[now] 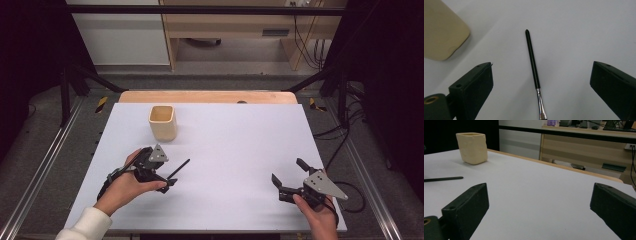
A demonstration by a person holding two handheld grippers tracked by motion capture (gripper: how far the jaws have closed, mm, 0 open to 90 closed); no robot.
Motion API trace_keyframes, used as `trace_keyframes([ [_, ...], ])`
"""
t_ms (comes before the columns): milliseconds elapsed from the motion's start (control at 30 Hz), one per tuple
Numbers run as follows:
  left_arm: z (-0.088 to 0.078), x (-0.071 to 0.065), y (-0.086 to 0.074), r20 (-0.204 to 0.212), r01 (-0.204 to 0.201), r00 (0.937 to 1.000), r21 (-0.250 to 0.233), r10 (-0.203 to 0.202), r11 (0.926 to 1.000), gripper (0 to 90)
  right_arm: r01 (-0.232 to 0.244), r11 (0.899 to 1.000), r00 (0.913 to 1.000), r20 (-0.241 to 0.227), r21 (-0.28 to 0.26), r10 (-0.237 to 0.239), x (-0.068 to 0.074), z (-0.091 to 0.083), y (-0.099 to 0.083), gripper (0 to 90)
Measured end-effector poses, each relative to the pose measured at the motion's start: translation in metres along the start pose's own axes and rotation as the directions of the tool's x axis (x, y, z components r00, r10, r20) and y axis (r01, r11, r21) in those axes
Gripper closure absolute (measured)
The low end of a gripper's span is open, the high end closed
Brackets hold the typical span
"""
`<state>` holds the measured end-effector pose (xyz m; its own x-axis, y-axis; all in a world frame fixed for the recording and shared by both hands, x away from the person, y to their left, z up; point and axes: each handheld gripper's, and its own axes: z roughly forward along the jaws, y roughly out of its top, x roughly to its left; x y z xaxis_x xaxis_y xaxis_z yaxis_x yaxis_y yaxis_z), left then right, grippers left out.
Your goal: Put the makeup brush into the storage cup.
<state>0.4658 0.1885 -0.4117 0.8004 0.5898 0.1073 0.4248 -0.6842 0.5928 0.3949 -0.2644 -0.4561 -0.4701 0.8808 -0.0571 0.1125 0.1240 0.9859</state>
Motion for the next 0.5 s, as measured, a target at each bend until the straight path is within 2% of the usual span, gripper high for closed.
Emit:
trace_keyframes([
  [167, 0.004, 0.000, 0.002, 0.001, 0.007, 1.0000, 0.042, -0.007, 0.9991, 6.3, 0.001, 1.000, 1.0000, 0.000, 0.000, -0.001, 0.000, -0.001, 0.000, 2.6],
  [367, 0.013, 0.001, 0.003, -0.005, 0.011, 0.9999, 0.087, -0.011, 0.9961, 13.4, 0.004, 1.000, 1.0000, -0.002, 0.001, -0.004, 0.000, 0.000, 0.000, 2.9],
  [433, 0.016, 0.002, 0.004, 0.004, 0.038, 0.9993, 0.107, -0.038, 0.9936, 15.2, 0.006, 1.000, 1.0000, 0.000, 0.004, -0.006, 0.000, 0.000, 0.000, 2.9],
  [500, 0.019, 0.001, 0.004, 0.006, 0.035, 0.9993, 0.125, -0.036, 0.9915, 17.5, 0.008, 1.000, 1.0000, 0.001, 0.005, -0.008, 0.000, 0.000, 0.000, 3.0],
])
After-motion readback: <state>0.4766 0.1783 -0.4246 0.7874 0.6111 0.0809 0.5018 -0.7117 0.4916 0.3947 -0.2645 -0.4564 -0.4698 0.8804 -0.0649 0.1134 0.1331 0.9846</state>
